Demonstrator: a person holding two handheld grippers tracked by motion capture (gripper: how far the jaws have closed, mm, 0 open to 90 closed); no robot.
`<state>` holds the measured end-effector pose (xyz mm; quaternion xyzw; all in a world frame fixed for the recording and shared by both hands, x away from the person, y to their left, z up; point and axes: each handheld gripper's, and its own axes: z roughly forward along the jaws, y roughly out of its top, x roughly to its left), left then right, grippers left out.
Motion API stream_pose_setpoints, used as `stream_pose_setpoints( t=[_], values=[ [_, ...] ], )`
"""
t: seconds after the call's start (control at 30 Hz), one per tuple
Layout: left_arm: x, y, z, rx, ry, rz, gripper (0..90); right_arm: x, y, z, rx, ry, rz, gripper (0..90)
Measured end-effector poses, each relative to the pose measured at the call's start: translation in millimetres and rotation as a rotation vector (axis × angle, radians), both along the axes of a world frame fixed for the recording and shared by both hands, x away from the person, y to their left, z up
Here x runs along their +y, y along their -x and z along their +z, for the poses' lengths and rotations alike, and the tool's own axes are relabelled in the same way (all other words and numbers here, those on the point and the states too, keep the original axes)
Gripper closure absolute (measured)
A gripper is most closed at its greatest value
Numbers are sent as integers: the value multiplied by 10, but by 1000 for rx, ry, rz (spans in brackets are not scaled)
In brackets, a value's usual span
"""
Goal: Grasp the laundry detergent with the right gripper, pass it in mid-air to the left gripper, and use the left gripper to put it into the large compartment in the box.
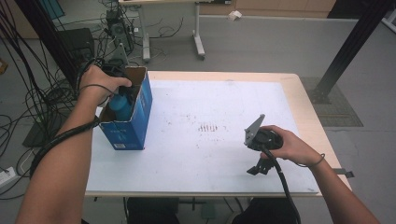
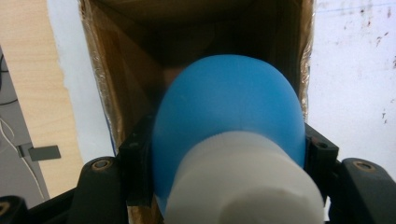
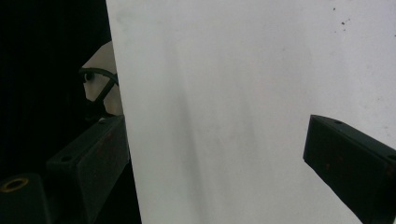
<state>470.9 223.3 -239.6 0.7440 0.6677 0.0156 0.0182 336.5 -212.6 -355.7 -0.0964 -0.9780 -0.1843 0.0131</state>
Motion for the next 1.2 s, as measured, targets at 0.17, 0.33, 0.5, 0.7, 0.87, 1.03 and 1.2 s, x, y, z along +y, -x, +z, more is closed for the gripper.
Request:
stream_pose_setpoints(
  t=[0.17, 0.33, 0.5, 0.7, 0.87, 1.03, 1.2],
  values=[
    [-4, -1, -51, 5, -7, 5, 375, 1, -1, -3, 4, 3, 1, 67],
    [12, -2, -100, 6, 1, 9, 375, 2, -5, -8, 3, 2, 1, 67],
    [13, -6, -145, 16, -5, 12, 375, 1, -11, -6, 2, -2, 1, 68],
    [17, -9, -201, 23, -9, 16, 375, 2, -12, -23, 9, -2, 1, 68],
    [27, -10, -250, 32, -3, 18, 375, 1, -13, -21, 7, -3, 0, 68],
    [33, -11, -280, 32, -1, 20, 375, -6, -17, -15, 5, -3, -2, 69],
    [27, -14, -277, 32, -3, 19, 374, 0, -20, -19, 4, -6, -1, 68]
  ],
)
